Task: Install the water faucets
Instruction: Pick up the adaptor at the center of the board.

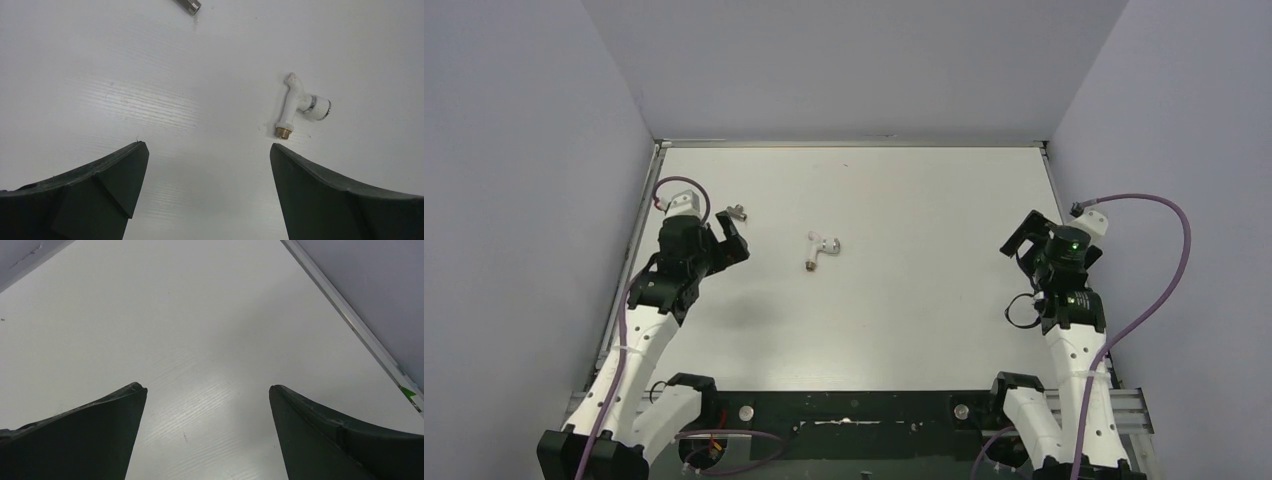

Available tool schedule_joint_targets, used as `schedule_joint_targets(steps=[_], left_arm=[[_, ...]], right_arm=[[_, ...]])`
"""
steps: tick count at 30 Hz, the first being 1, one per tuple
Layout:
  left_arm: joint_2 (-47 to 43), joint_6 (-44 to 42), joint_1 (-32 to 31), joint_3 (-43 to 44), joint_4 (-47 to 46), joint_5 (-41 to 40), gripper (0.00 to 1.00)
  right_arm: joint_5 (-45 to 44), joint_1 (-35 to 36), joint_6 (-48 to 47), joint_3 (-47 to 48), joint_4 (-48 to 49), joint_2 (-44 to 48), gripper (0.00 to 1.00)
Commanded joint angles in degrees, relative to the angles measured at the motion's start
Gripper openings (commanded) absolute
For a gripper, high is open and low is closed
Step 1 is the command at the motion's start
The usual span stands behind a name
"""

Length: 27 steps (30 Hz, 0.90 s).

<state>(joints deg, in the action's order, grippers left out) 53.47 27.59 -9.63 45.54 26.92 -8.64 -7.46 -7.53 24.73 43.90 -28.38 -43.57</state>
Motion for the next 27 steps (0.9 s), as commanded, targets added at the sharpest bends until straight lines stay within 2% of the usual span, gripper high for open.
schedule_joint_targets(steps=[1,8,12,18,24,27], left_arm=[[-3.2,2.0,0.4,-0.6,-1.7,4.2,0.95],[-4.7,1.4,0.4,-1.8,-4.3,5.4,0.97],[-1.2,-0.5,0.4,-0.6,-5.6,6.5,0.97],[7.4,-3.2,-0.8,2.6,-7.8,6.0,0.92],[15.1,-3.3,-3.4,5.6,-9.0,3.3,0.9],[19.4,-2.1,-1.8,8.5,-7.4,-2.3,0.89]], right_arm=[[5.1,-0.3,-1.4,4.1,-4.2,-3.0,1.0],[15.9,0.0,-2.8,3.8,-2.1,-4.8,1.0],[19.2,2.0,-2.7,4.7,-2.2,-8.2,1.0],[15.9,13.5,-1.5,4.9,-1.8,-11.6,1.0],[18.0,17.6,1.5,1.3,3.7,-13.8,1.0],[17.0,18.7,2.2,1.1,4.3,-14.4,1.0]])
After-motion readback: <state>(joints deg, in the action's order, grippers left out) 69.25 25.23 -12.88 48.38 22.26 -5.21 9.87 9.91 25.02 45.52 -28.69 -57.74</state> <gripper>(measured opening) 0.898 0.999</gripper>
